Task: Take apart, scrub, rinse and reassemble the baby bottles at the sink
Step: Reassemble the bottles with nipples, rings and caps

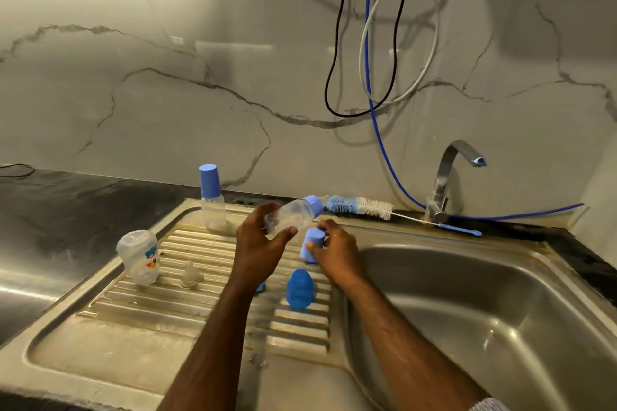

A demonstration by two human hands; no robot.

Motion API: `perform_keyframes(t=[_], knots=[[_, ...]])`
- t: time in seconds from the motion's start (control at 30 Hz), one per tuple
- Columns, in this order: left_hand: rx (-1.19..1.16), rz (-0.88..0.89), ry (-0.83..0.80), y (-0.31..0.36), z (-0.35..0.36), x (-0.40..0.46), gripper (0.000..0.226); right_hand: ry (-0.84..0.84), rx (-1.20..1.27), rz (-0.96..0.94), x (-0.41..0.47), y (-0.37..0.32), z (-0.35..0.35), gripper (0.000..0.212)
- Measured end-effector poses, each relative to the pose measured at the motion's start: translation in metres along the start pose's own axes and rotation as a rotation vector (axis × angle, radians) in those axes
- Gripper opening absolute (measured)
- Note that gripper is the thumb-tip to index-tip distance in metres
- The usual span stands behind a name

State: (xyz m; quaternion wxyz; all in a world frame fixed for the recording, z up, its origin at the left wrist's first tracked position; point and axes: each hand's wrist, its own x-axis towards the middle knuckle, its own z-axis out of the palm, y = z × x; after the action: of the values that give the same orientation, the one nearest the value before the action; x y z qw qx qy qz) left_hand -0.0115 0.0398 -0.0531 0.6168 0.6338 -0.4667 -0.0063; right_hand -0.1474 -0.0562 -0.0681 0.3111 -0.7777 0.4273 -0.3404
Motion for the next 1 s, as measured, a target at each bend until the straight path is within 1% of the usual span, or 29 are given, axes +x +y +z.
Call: perform_keyframes(t=[0.07, 0.13, 0.2, 0.23, 0.3, 0.37, 0.47, 0.63, 0.8, 1.0], knots=[[-0.122, -0.042, -0.049, 0.002, 0.002, -0.001, 0.050, 0.177, 0.212, 0.091, -0.002, 0.003, -0.007, 0.031], [-0.182, -0.054, -0.098, 0.004, 0.005, -0.003, 0.050, 0.373, 0.447, 0.187, -0.006, 0.012, -0.021, 0.035], [-0.187, -0.045, -0.148, 0.005, 0.006, -0.004, 0.050, 0.499, 0.758, 0.279, -0.010, 0.022, -0.037, 0.037], [-0.189, -0.042, -0.171, 0.004, 0.007, -0.005, 0.050, 0.528, 0.891, 0.307, -0.011, 0.026, -0.046, 0.031], [-0.174, -0.028, -0.214, 0.003, 0.009, -0.007, 0.050, 0.509, 1.034, 0.312, -0.013, 0.031, -0.058, 0.015], [-0.155, -0.014, -0.249, 0.003, 0.011, -0.009, 0.050, 0.431, 1.049, 0.271, -0.014, 0.031, -0.060, 0.011], [-0.134, -0.002, -0.281, 0.003, 0.012, -0.010, 0.052, 0.338, 1.018, 0.225, -0.014, 0.028, -0.051, 0.016], [-0.105, 0.006, -0.292, 0.005, 0.013, -0.011, 0.054, 0.294, 1.023, 0.200, -0.016, 0.025, -0.048, 0.024], [-0.054, 0.011, -0.297, 0.007, 0.018, -0.014, 0.058, 0.226, 1.099, 0.199, -0.020, 0.023, -0.046, 0.042], [-0.030, 0.053, -0.250, 0.012, 0.019, -0.012, 0.058, 0.158, 1.122, 0.188, -0.015, 0.017, -0.052, 0.042]])
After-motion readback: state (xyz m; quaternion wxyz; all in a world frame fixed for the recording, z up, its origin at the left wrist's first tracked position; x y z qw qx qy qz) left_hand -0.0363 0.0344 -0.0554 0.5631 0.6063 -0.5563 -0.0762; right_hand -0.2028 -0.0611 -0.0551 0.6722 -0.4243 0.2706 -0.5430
